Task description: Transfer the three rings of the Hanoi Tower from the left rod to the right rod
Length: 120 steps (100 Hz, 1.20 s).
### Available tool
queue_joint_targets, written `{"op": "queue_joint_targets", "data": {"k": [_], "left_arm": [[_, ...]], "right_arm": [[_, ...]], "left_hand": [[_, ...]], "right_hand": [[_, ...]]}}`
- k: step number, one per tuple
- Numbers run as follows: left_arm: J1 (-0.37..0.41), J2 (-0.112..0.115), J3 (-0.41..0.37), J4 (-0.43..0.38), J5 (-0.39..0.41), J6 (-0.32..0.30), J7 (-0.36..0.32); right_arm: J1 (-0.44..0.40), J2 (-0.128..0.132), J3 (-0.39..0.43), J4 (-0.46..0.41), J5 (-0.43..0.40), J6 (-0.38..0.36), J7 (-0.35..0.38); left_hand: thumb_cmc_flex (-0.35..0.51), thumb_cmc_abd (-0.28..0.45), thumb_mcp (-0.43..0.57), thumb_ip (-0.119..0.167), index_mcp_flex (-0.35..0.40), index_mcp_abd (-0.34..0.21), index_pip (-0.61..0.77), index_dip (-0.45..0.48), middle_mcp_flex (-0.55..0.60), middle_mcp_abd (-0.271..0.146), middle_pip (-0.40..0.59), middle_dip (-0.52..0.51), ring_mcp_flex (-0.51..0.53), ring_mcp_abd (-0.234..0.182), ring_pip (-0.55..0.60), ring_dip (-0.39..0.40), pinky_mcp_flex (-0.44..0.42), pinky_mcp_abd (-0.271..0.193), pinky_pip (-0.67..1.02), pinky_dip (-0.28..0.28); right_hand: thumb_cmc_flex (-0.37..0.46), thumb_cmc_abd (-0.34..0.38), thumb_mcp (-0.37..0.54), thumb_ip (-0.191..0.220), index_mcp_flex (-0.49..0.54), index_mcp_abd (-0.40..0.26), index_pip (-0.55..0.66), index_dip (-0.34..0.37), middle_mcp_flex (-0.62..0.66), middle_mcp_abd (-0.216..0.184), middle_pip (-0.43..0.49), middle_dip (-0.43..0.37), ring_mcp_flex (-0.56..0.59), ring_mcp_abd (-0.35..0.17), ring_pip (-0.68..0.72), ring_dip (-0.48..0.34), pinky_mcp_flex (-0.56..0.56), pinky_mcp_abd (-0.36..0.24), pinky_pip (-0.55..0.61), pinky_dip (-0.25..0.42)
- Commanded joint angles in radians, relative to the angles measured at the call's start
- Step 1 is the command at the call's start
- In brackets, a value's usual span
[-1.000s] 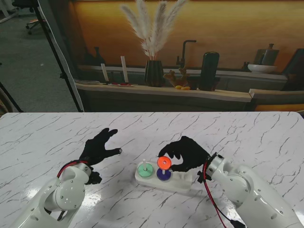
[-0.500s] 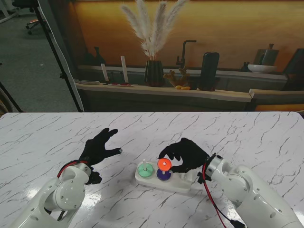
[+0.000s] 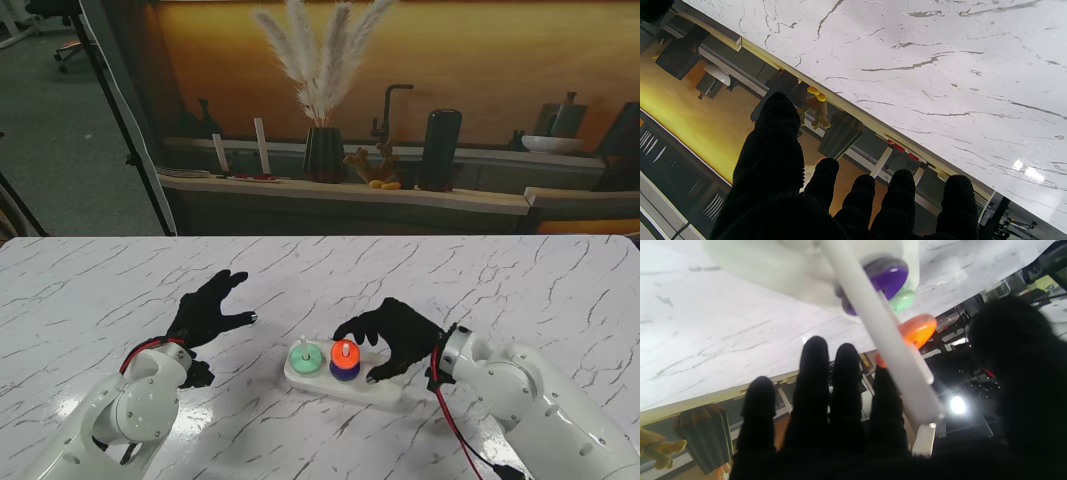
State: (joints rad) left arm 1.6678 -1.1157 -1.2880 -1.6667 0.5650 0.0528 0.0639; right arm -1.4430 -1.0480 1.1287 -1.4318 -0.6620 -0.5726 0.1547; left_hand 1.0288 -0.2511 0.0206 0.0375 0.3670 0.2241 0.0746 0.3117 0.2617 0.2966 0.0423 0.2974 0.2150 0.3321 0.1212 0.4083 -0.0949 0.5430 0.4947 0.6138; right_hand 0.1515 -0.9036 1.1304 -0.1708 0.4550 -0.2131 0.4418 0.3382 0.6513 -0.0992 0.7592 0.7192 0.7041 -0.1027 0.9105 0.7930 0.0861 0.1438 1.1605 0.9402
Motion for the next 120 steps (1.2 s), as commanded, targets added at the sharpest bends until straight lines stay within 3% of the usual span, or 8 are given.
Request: {"op": "queue_joint_targets", "data": {"k": [1, 16, 41, 72, 120], "left_arm": [[0.005, -0.005, 0.002, -0.002, -0.005, -0.023, -0.009], [0.003, -0.005, 0.003, -0.001, -0.005, -0.025, -0.008], [0.002, -0.003, 0.003, 0.004, -0.008, -0.041, -0.013], [-0.015, 0.012, 0.033, 0.005, 0.011, -0.059, -0.075], [-0.027, 0.034, 0.076, -0.007, -0.02, -0.094, -0.194]], "right_arm": [[-0.005, 0.004, -0.003, -0.004, -0.007, 0.0, -0.018], [-0.011, 0.01, 0.007, -0.017, 0.002, 0.016, 0.017], [-0.028, 0.007, 0.043, -0.03, -0.03, 0.05, -0.003], [-0.075, -0.018, 0.137, -0.039, -0.078, 0.097, -0.147], [-0.126, -0.034, 0.238, -0.067, -0.087, 0.164, -0.221]], "left_hand": [[0.019, 0.023, -0.031, -0.026, 0.015, -0.006, 0.004, 0.011, 0.007, -0.001, -0.003, 0.011, 0.005, -0.015, 0.0, 0.019, -0.009, 0.008, -0.026, 0.005], [0.005, 0.016, -0.034, -0.027, 0.011, -0.004, 0.002, 0.011, -0.003, 0.001, -0.006, 0.011, -0.003, -0.015, -0.004, 0.018, -0.013, 0.007, -0.028, 0.004], [-0.015, -0.02, -0.032, -0.021, 0.013, -0.007, 0.004, 0.012, -0.007, -0.003, -0.007, 0.01, -0.007, -0.014, -0.007, 0.016, -0.016, 0.009, -0.033, 0.003], [-0.004, -0.065, -0.018, -0.007, 0.046, -0.007, 0.03, 0.032, -0.004, -0.002, -0.005, 0.01, -0.002, -0.009, -0.006, 0.016, -0.008, 0.014, -0.029, 0.007], [-0.019, -0.095, -0.005, 0.001, 0.036, -0.016, 0.043, 0.072, -0.029, -0.008, -0.012, 0.007, -0.021, -0.011, -0.017, 0.008, -0.025, 0.009, -0.046, 0.004]], "right_hand": [[-0.05, -0.04, 0.014, -0.02, -0.031, -0.024, -0.014, -0.002, -0.03, 0.001, -0.008, -0.008, -0.018, -0.001, -0.019, -0.012, -0.02, 0.219, -0.009, -0.001], [-0.068, -0.039, 0.018, -0.025, -0.081, -0.022, -0.048, -0.012, -0.052, 0.013, -0.025, -0.008, -0.033, 0.008, -0.03, -0.01, -0.026, 0.221, -0.015, 0.003], [-0.061, -0.023, 0.009, -0.023, -0.112, -0.007, -0.073, -0.02, -0.054, 0.016, -0.008, 0.016, -0.018, 0.002, -0.005, 0.011, -0.01, 0.211, 0.0, 0.028], [-0.045, 0.037, -0.028, -0.007, -0.088, -0.006, -0.045, -0.01, -0.039, 0.006, 0.013, 0.03, -0.015, -0.004, 0.002, 0.011, -0.019, 0.22, -0.035, 0.017], [-0.022, 0.086, -0.072, 0.012, -0.068, -0.015, -0.026, -0.004, -0.026, 0.005, 0.025, 0.03, -0.01, -0.001, 0.004, 0.009, -0.02, 0.224, -0.048, -0.003]]}}
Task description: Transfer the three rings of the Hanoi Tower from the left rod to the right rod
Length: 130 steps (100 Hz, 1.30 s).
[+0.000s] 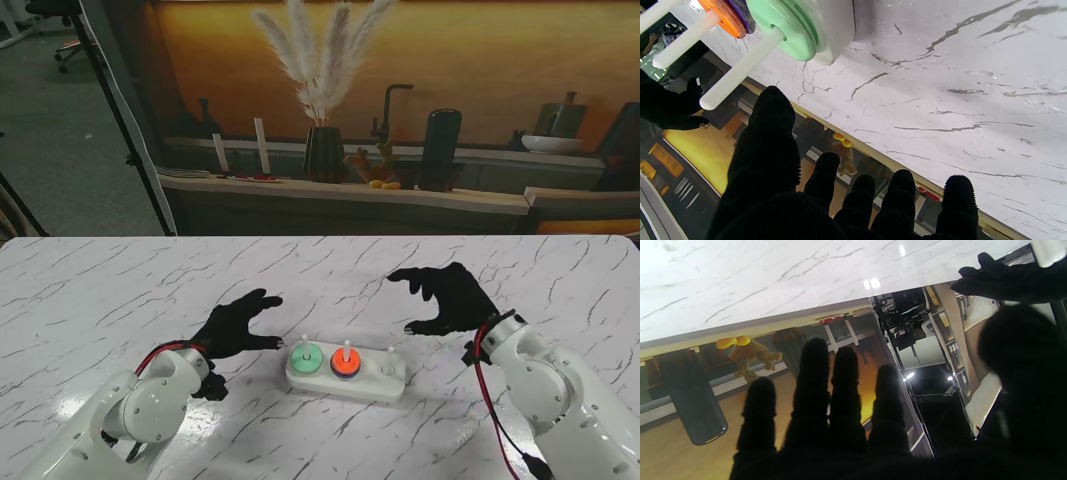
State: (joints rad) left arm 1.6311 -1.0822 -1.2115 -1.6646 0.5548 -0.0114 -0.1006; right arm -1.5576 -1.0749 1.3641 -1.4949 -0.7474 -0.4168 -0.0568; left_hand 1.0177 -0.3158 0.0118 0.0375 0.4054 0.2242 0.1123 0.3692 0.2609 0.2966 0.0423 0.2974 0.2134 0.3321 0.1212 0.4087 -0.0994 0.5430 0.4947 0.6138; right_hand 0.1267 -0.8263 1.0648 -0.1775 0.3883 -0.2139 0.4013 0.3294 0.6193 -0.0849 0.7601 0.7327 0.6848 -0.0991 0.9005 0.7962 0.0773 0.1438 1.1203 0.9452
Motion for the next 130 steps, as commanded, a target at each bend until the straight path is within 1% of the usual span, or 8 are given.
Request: {"op": "queue_joint_targets", "data": {"k": [1, 31, 54, 70, 88, 114, 118, 130], "left_arm": [[0.011, 0.002, -0.001, -0.011, -0.011, -0.031, -0.033], [0.038, 0.026, -0.028, -0.05, -0.026, -0.061, -0.152], [0.024, 0.036, 0.008, -0.029, -0.045, -0.086, -0.192], [-0.001, 0.033, 0.051, 0.012, -0.046, -0.123, -0.167], [-0.02, 0.026, 0.083, 0.045, -0.043, -0.143, -0.128], [-0.043, 0.022, 0.121, 0.08, -0.032, -0.153, -0.102], [-0.047, 0.021, 0.127, 0.086, -0.035, -0.152, -0.1], [-0.057, 0.018, 0.143, 0.103, -0.041, -0.151, -0.086]], "right_arm": [[-0.012, -0.007, 0.003, -0.005, -0.001, 0.01, -0.011], [-0.032, -0.013, 0.041, -0.018, -0.01, 0.045, -0.041], [-0.04, -0.023, 0.065, -0.022, -0.008, 0.099, -0.086], [-0.046, -0.027, 0.082, -0.025, -0.008, 0.123, -0.105], [-0.053, -0.031, 0.097, -0.027, 0.002, 0.134, -0.113], [-0.059, -0.032, 0.107, -0.03, 0.011, 0.142, -0.113], [-0.061, -0.032, 0.109, -0.031, 0.012, 0.142, -0.112], [-0.066, -0.033, 0.113, -0.034, 0.013, 0.142, -0.114]], "left_hand": [[-0.009, -0.033, 0.004, 0.001, -0.004, -0.013, 0.004, 0.015, -0.03, -0.009, -0.013, 0.006, -0.023, -0.012, -0.019, 0.006, -0.022, 0.009, -0.05, 0.002], [-0.002, -0.061, 0.023, 0.008, -0.029, -0.003, -0.011, 0.02, -0.065, -0.006, -0.02, -0.002, -0.047, -0.012, -0.033, -0.008, -0.031, 0.003, -0.101, -0.013], [0.001, -0.085, 0.045, 0.017, -0.057, -0.001, -0.024, 0.019, -0.086, -0.006, -0.022, -0.006, -0.052, -0.014, -0.034, -0.013, -0.027, 0.001, -0.126, -0.012], [-0.015, -0.095, 0.055, 0.018, -0.066, 0.01, -0.028, 0.02, -0.079, -0.01, -0.017, -0.004, -0.045, -0.018, -0.028, -0.012, -0.012, 0.003, -0.12, 0.001], [-0.021, -0.101, 0.072, 0.019, -0.064, 0.01, -0.025, 0.022, -0.071, -0.013, -0.014, -0.001, -0.035, -0.019, -0.022, -0.008, -0.004, 0.002, -0.105, 0.018], [-0.018, -0.114, 0.102, 0.018, -0.06, 0.008, -0.021, 0.026, -0.057, -0.015, -0.01, 0.005, -0.02, -0.023, -0.012, -0.001, 0.005, 0.002, -0.071, 0.039], [-0.025, -0.117, 0.121, 0.015, -0.059, 0.008, -0.017, 0.031, -0.055, -0.017, -0.011, 0.008, -0.019, -0.023, -0.01, 0.003, 0.001, 0.003, -0.049, 0.048], [-0.025, -0.12, 0.133, 0.012, -0.052, 0.007, -0.014, 0.033, -0.045, -0.017, -0.008, 0.01, -0.008, -0.023, -0.004, 0.007, 0.01, 0.0, -0.028, 0.055]], "right_hand": [[0.003, 0.01, -0.007, 0.019, -0.002, -0.015, 0.014, 0.005, 0.005, -0.009, 0.024, 0.017, 0.01, -0.005, 0.015, 0.005, -0.011, 0.224, -0.008, -0.008], [0.015, 0.034, -0.027, 0.026, 0.006, -0.013, 0.02, 0.006, 0.01, -0.009, 0.028, 0.016, 0.012, -0.004, 0.017, 0.005, -0.012, 0.222, -0.006, -0.012], [0.027, 0.043, -0.041, 0.032, 0.01, -0.007, 0.025, 0.008, 0.013, -0.007, 0.036, 0.019, 0.015, -0.002, 0.026, 0.007, -0.013, 0.223, -0.002, -0.015], [0.029, 0.046, -0.045, 0.035, 0.015, -0.003, 0.029, 0.009, 0.016, -0.008, 0.041, 0.02, 0.018, -0.003, 0.031, 0.008, -0.013, 0.223, 0.0, -0.016], [0.034, 0.051, -0.05, 0.037, 0.016, -0.003, 0.031, 0.009, 0.02, -0.006, 0.046, 0.02, 0.02, -0.003, 0.037, 0.009, -0.013, 0.223, 0.002, -0.018], [0.039, 0.063, -0.06, 0.041, 0.026, -0.009, 0.037, 0.011, 0.027, -0.009, 0.052, 0.022, 0.026, -0.003, 0.045, 0.011, -0.012, 0.222, 0.005, -0.021], [0.038, 0.065, -0.062, 0.042, 0.026, -0.009, 0.038, 0.011, 0.028, -0.009, 0.053, 0.022, 0.027, -0.003, 0.046, 0.011, -0.011, 0.221, 0.006, -0.021], [0.041, 0.068, -0.065, 0.043, 0.029, -0.011, 0.04, 0.012, 0.031, -0.009, 0.055, 0.022, 0.029, -0.002, 0.05, 0.011, -0.01, 0.22, 0.009, -0.021]]}}
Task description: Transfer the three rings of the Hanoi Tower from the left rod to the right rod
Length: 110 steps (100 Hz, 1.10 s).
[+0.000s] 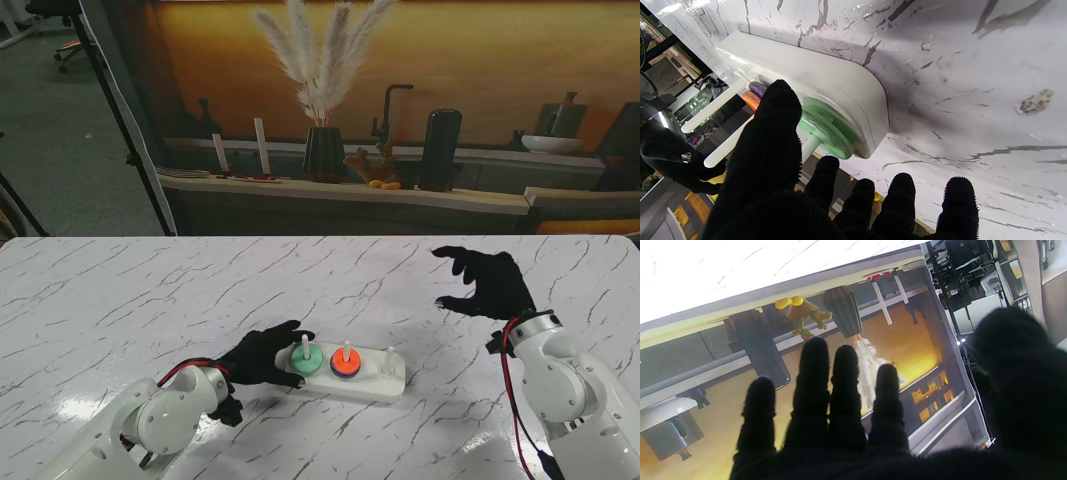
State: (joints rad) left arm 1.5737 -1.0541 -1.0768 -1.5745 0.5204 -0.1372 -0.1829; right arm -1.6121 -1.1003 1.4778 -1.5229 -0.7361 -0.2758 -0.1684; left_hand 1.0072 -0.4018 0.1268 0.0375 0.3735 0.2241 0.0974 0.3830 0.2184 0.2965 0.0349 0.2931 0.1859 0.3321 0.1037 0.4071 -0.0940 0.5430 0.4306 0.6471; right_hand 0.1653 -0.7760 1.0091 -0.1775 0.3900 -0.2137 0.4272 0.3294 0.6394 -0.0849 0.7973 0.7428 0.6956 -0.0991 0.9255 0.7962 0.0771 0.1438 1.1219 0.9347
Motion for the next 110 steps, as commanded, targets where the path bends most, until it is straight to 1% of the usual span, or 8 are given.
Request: {"op": "queue_joint_targets", "data": {"k": [1, 19, 36, 50, 84, 110], "left_arm": [[-0.001, -0.011, 0.01, 0.015, -0.007, -0.025, -0.002], [-0.013, -0.016, 0.028, 0.034, -0.003, -0.022, 0.023], [-0.017, -0.018, 0.035, 0.04, 0.002, -0.014, 0.032], [-0.019, -0.017, 0.036, 0.043, 0.002, -0.007, 0.028], [-0.02, -0.012, 0.038, 0.039, 0.001, 0.012, -0.001], [-0.021, -0.012, 0.043, 0.041, 0.012, 0.023, 0.005]], "right_arm": [[-0.011, -0.008, 0.0, -0.006, 0.002, 0.001, -0.003], [-0.014, -0.009, 0.003, -0.007, 0.006, -0.001, -0.005], [-0.016, -0.009, 0.004, -0.006, 0.01, -0.003, -0.005], [-0.016, -0.009, 0.003, -0.005, 0.013, -0.003, -0.005], [-0.015, -0.01, -0.001, -0.001, 0.014, -0.004, -0.01], [-0.014, -0.011, -0.003, 0.002, 0.016, -0.005, -0.013]], "left_hand": [[-0.014, -0.034, 0.019, 0.012, -0.02, 0.008, 0.001, 0.019, -0.002, -0.018, -0.001, 0.014, 0.021, -0.023, 0.014, 0.009, 0.006, 0.001, 0.039, 0.023], [-0.012, -0.031, 0.041, 0.005, -0.009, 0.005, 0.009, 0.026, 0.012, -0.017, 0.003, 0.019, 0.032, -0.021, 0.023, 0.019, 0.007, 0.0, 0.089, 0.035], [-0.001, -0.029, 0.05, 0.0, -0.002, 0.002, 0.013, 0.031, 0.02, -0.015, 0.005, 0.023, 0.043, -0.021, 0.032, 0.027, 0.015, -0.004, 0.141, 0.044], [0.016, -0.029, 0.062, -0.001, 0.007, -0.002, 0.017, 0.034, 0.031, -0.015, 0.008, 0.026, 0.058, -0.018, 0.044, 0.038, 0.021, -0.004, 0.205, 0.053], [0.034, -0.029, 0.076, 0.001, 0.026, -0.003, 0.025, 0.036, 0.042, -0.013, 0.013, 0.028, 0.074, -0.016, 0.06, 0.049, 0.036, -0.009, 0.276, 0.059], [0.087, -0.004, 0.092, 0.004, 0.056, -0.005, 0.043, 0.042, 0.071, -0.014, 0.025, 0.036, 0.11, -0.019, 0.094, 0.075, 0.056, -0.013, 0.37, 0.07]], "right_hand": [[0.002, 0.019, -0.01, 0.044, 0.026, -0.01, 0.014, 0.012, 0.012, -0.009, 0.018, 0.012, 0.018, -0.002, 0.025, 0.012, -0.01, 0.22, 0.007, -0.011], [0.005, 0.022, -0.015, 0.046, 0.032, -0.013, 0.018, 0.013, 0.018, -0.012, 0.022, 0.014, 0.023, -0.003, 0.032, 0.013, -0.009, 0.219, 0.012, -0.01], [0.006, 0.024, -0.017, 0.047, 0.036, -0.015, 0.021, 0.014, 0.023, -0.013, 0.025, 0.015, 0.026, -0.004, 0.036, 0.014, -0.006, 0.218, 0.015, -0.01], [0.008, 0.028, -0.019, 0.048, 0.039, -0.016, 0.024, 0.016, 0.025, -0.014, 0.027, 0.016, 0.03, -0.004, 0.04, 0.015, -0.004, 0.216, 0.018, -0.01], [0.012, 0.033, -0.024, 0.05, 0.045, -0.019, 0.029, 0.017, 0.029, -0.015, 0.03, 0.018, 0.033, -0.004, 0.046, 0.016, -0.002, 0.214, 0.025, -0.008], [0.013, 0.036, -0.026, 0.052, 0.048, -0.017, 0.032, 0.018, 0.03, -0.015, 0.031, 0.018, 0.034, -0.005, 0.048, 0.016, -0.001, 0.213, 0.028, -0.008]]}}
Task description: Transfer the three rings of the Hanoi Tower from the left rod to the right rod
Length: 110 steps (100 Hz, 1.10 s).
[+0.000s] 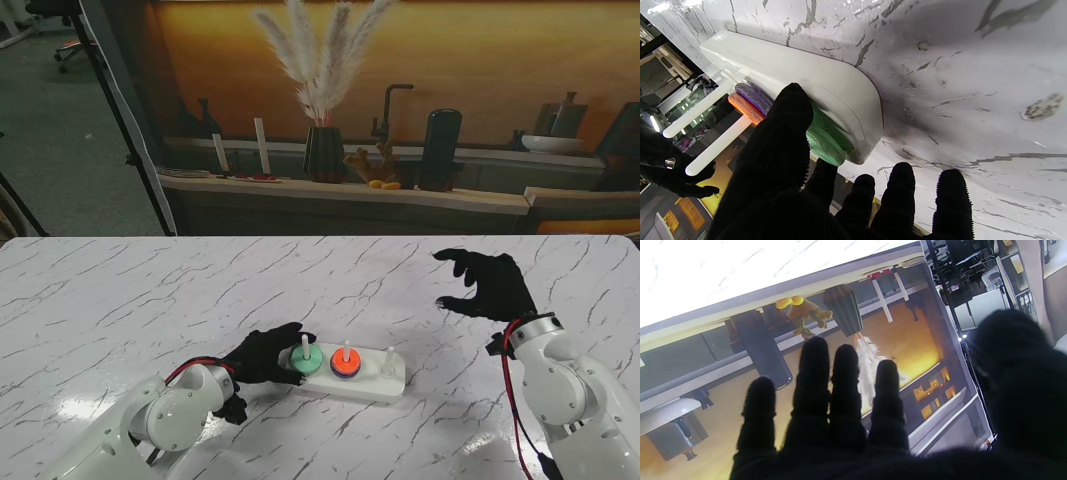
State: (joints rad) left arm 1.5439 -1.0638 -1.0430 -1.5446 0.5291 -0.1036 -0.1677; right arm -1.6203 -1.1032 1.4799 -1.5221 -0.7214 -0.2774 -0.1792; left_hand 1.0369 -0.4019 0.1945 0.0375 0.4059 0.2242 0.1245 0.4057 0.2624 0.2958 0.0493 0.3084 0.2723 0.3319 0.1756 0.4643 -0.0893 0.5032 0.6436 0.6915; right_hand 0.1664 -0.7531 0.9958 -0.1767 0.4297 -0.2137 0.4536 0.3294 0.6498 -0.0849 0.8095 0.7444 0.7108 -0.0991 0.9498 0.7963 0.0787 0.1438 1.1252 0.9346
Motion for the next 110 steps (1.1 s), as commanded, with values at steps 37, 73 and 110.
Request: {"op": "queue_joint_targets", "data": {"k": [37, 73, 110], "left_arm": [[0.011, -0.01, 0.016, 0.016, 0.004, 0.001, 0.02], [0.024, -0.016, -0.004, 0.005, 0.003, -0.011, 0.048], [0.04, -0.016, -0.038, -0.04, 0.001, -0.01, 0.046]], "right_arm": [[-0.006, -0.009, -0.006, 0.003, 0.005, -0.001, -0.004], [-0.008, -0.009, -0.002, 0.003, 0.005, 0.0, -0.005], [-0.011, -0.01, -0.008, 0.006, 0.015, 0.002, 0.001]], "left_hand": [[0.171, 0.148, -0.124, -0.001, 0.101, -0.046, 0.103, 0.064, 0.081, -0.02, 0.043, 0.035, 0.06, -0.021, 0.071, 0.05, 0.063, 0.029, 0.249, 0.009], [0.188, 0.188, -0.148, -0.001, 0.119, -0.051, 0.143, 0.078, 0.095, -0.024, 0.058, 0.038, 0.073, -0.015, 0.085, 0.055, 0.068, 0.031, 0.264, 0.007], [0.193, 0.201, -0.171, -0.004, 0.113, -0.048, 0.145, 0.07, 0.095, -0.023, 0.063, 0.036, 0.075, -0.013, 0.09, 0.056, 0.067, 0.03, 0.266, 0.003]], "right_hand": [[0.015, 0.02, -0.019, 0.053, 0.008, -0.016, 0.005, 0.018, 0.02, -0.015, 0.02, 0.016, 0.019, -0.005, 0.025, 0.016, -0.003, 0.213, 0.026, -0.008], [0.016, 0.026, -0.024, 0.055, 0.007, -0.012, 0.005, 0.017, 0.019, -0.015, 0.02, 0.016, 0.018, -0.006, 0.025, 0.015, -0.003, 0.213, 0.027, -0.008], [0.018, 0.029, -0.029, 0.057, 0.009, -0.007, 0.003, 0.017, 0.019, -0.015, 0.02, 0.016, 0.018, -0.005, 0.026, 0.015, -0.003, 0.212, 0.027, -0.008]]}}
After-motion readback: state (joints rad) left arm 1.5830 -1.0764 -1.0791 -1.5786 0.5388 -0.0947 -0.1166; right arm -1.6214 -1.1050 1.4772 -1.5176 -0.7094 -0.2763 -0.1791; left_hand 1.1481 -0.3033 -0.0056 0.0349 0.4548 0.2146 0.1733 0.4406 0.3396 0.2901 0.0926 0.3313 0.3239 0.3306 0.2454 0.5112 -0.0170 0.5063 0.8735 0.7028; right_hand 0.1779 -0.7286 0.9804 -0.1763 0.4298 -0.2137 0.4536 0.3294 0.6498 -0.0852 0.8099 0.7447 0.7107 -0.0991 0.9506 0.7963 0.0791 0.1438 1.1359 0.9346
